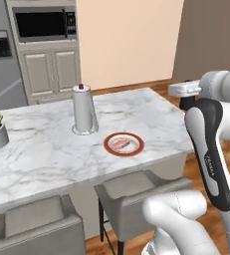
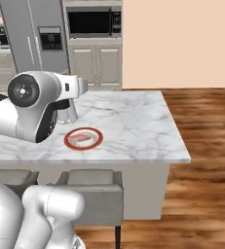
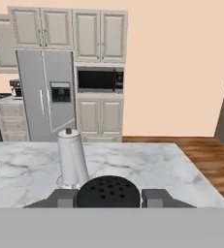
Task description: Retrieve the shaker from the cabinet and place it next the steak on a plate on the dining table.
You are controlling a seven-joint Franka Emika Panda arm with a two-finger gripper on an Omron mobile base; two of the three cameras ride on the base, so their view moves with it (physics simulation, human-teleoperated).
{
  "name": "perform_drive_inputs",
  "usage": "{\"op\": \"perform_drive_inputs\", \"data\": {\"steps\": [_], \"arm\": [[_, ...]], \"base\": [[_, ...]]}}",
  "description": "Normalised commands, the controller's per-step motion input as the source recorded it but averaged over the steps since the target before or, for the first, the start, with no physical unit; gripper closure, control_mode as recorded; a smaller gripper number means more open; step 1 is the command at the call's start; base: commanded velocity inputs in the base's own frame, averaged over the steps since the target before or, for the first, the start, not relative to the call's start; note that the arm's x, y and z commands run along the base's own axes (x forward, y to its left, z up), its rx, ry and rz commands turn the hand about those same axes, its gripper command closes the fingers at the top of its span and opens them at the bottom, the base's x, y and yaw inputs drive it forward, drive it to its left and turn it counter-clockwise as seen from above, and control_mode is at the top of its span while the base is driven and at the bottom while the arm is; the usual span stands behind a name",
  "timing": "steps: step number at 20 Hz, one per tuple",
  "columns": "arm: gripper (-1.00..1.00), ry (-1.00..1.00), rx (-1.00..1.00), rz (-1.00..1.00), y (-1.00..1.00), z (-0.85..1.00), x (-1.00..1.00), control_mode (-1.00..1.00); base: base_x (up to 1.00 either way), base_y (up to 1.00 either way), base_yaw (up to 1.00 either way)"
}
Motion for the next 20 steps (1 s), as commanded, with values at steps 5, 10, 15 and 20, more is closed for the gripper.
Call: {"op": "perform_drive_inputs", "data": {"steps": [5, 10, 15, 20], "arm": [[1.0, 0.0, 0.0, 0.0, 0.0, 0.0, 0.0, 1.0], [1.0, 0.0, 0.0, 0.0, 0.0, 0.0, 0.0, 1.0], [1.0, 0.0, 0.0, 0.0, 0.0, 0.0, 0.0, 1.0], [1.0, 0.0, 0.0, 0.0, 0.0, 0.0, 0.0, 1.0]], "base": [[0.85, -0.37, 0.39], [0.84, -0.46, 0.25], [0.92, -0.34, 0.27], [0.93, -0.28, 0.29]]}}
